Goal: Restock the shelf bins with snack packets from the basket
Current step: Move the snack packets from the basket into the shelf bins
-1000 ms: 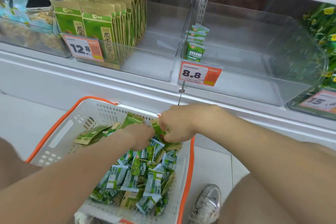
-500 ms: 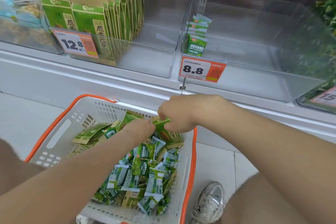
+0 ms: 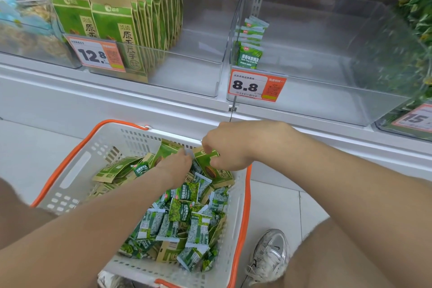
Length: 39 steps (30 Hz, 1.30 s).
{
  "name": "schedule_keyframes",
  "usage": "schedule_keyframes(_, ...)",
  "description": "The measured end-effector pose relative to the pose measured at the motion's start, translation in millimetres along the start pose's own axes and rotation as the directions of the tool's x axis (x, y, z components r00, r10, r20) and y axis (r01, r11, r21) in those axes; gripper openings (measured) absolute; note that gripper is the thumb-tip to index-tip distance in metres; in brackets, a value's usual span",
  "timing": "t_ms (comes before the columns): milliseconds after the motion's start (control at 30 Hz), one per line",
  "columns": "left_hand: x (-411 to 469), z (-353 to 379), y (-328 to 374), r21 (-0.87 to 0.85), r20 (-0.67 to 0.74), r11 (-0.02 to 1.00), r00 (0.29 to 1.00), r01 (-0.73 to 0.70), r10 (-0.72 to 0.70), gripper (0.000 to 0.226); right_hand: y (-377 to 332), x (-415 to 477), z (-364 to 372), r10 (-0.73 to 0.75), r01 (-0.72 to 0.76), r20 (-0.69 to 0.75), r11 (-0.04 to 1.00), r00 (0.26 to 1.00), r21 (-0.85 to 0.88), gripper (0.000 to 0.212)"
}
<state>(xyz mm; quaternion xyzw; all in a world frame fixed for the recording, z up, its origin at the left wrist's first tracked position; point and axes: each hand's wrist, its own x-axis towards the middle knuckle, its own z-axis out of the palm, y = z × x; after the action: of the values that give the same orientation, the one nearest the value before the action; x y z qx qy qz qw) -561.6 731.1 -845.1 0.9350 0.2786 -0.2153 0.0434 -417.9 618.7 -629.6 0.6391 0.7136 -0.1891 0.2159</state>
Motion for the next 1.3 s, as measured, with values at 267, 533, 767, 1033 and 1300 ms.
schedule_keyframes(267, 9.5, 5.2, -6.1, -0.077, 0.206, 0.995, 0.976, -0.059, 0.074, 0.063, 8.0, 12.5, 11.2, 0.026, -0.025, 0.027, 0.999, 0.999, -0.041, 0.035)
schedule_keyframes(533, 9.6, 13.8, 2.0, 0.103, 0.199, 0.991, 0.978, -0.090, 0.068, 0.068, 7.6, 19.7, 12.3, 0.011, -0.010, 0.028, 0.998, 1.000, -0.063, 0.034)
schedule_keyframes(767, 13.4, 9.2, -8.1, 0.098, 0.126, 0.993, 0.990, -0.072, 0.059, 0.038, 4.8, 21.1, 12.5, 0.006, -0.001, 0.058, 0.996, 0.998, -0.084, 0.035)
schedule_keyframes(1033, 5.7, -13.5, -9.1, -0.038, -0.039, 0.996, 0.996, 0.083, -0.084, 0.047, 3.0, 21.5, 12.7, -0.014, 0.020, 0.074, 0.997, 0.997, -0.079, 0.035)
schedule_keyframes(1300, -10.5, -85.5, -17.3, -0.463, -0.131, 0.884, 0.981, 0.067, -0.142, 0.017, 11.5, 10.2, -5.1, 0.032, -0.031, 0.028, 0.999, 0.999, -0.023, 0.025)
